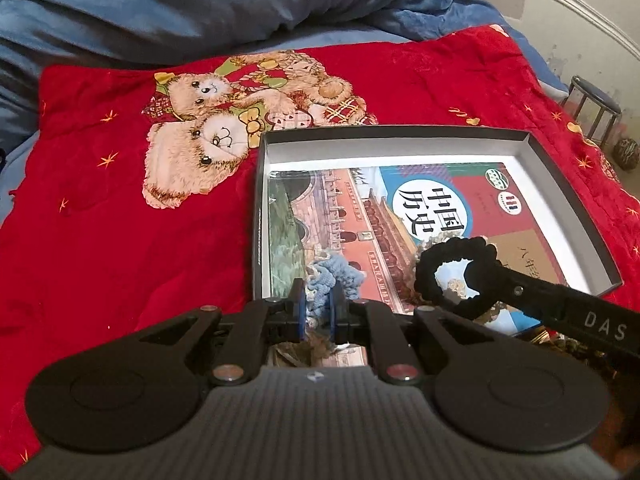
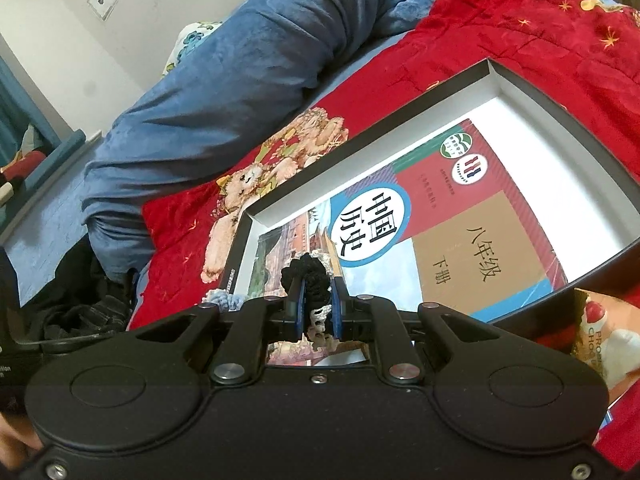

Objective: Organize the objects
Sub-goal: 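Lift both scrunchies and carry them over the black box lid, then open left tool dropping blue scrunchie while right tool releases black scrunchie into box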

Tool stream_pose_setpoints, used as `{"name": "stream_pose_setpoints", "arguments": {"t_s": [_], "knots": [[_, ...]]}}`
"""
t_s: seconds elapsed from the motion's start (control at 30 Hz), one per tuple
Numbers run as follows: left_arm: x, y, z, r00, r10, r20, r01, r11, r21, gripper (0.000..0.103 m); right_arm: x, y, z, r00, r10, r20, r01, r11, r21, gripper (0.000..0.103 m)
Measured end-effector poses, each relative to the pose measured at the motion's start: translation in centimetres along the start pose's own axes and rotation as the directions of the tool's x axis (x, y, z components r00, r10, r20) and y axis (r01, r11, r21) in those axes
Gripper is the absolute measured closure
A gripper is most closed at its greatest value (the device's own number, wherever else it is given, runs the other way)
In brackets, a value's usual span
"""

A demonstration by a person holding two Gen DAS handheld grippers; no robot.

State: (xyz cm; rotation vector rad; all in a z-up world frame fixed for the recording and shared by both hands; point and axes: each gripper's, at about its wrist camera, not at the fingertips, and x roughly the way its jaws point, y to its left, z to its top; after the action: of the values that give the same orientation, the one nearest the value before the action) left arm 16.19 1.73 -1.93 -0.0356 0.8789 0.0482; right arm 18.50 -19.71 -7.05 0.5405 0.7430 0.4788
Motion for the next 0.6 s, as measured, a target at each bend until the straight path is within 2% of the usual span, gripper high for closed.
{"name": "stream_pose_setpoints", "arguments": {"t_s": [0.23,0.47,0.6], "knots": [[0.3,-0.4,-0.4,1.000,-0.006,-0.016,0.006,1.000,0.017,0.088,-0.1,0.1,0.0,1.000,-0.009,-0.014,0.009,0.999,-0.049,0.089],[0.4,-0.7,-0.9,1.000,-0.002,-0.017,0.002,0.999,0.032,0.086,-0.3,-0.3,0.4,1.000,-0.009,-0.018,0.008,0.999,-0.038,0.089],[0.5,-0.8,-1.0,1.000,0.007,-0.016,-0.006,0.999,0.033,0.083,-0.1,-0.2,0.5,0.999,0.004,-0.052,-0.006,0.999,-0.041,0.089]]}}
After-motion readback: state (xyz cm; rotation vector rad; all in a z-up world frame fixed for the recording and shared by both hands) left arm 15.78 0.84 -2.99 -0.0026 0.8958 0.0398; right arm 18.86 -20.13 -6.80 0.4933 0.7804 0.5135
